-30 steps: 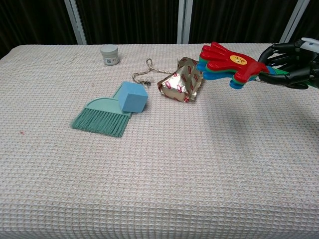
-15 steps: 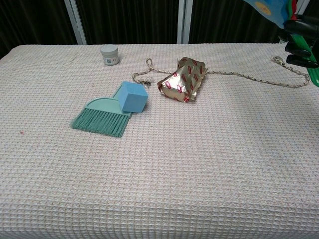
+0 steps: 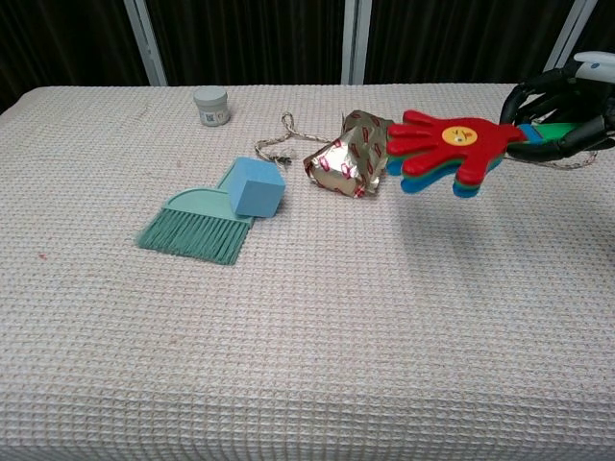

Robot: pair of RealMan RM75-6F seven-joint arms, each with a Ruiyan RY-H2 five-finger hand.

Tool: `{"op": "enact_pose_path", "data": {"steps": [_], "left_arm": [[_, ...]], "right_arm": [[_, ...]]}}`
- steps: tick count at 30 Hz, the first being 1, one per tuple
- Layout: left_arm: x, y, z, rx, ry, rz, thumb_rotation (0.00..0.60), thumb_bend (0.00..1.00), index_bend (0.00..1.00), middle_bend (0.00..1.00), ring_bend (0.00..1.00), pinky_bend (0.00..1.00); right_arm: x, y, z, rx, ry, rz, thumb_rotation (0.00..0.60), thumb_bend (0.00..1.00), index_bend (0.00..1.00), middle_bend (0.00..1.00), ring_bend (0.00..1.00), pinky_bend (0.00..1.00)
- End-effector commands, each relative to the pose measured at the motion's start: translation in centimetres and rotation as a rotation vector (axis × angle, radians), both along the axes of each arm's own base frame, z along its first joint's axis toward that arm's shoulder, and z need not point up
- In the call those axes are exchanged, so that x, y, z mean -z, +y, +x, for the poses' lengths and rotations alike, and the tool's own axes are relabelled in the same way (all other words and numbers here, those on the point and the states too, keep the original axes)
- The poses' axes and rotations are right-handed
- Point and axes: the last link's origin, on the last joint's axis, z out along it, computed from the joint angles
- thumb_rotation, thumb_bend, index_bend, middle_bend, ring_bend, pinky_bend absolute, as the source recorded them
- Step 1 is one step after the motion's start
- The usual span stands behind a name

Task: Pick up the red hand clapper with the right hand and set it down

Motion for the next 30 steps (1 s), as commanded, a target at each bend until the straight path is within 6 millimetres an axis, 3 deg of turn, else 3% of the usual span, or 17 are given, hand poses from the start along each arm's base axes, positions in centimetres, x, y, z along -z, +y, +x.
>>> {"op": "enact_pose_path", "data": {"steps": [1,6,10,17,23,30], "left_arm": [[-0.1,0.0,0.0,0.001,0.001,0.004,0.600,0.21,0.07,0.03,0.00,0.15],[-0.1,0.0,0.0,-0.004,-0.001,-0.001,0.600,0.21,0.07,0.03,0.00,0.15],[0.0,0.1,0.1,-0.001,-0.002,-0.005,0.600,0.21,0.07,0.03,0.00,0.17],[0.0,0.1,0.2,0.002,0.005,-0.004,0.600,0.21,0.07,0.03,0.00,0.17],[0.1,0.2,0.2,0.002,0.005,-0.008,0.600,0.21,0.07,0.03,0.00,0.17],[0.1,0.1,0.1,-0.002,0.003,-0.007,0.600,0.21,0.07,0.03,0.00,0.17]], "right_arm": [[0.0,0.1,2.6,0.003,0.109,0.029,0.600,0.62,0.94,0.80,0.90,1.00],[-1.4,0.4,3.0,0.080,-0.112,0.071,0.600,0.62,0.94,0.80,0.90,1.00],[-2.4,0.7,3.5,0.166,-0.467,0.140,0.600,0.60,0.95,0.80,0.90,1.00],[-4.4,0.8,1.2,0.216,-1.011,0.193,0.600,0.58,0.95,0.80,0.90,1.00],[-4.8,0.7,-0.8,0.220,-1.142,0.220,0.600,0.57,0.95,0.80,0.90,1.00],[-4.3,0.5,-1.3,0.229,-1.126,0.231,0.600,0.57,0.95,0.80,0.90,1.00]]}}
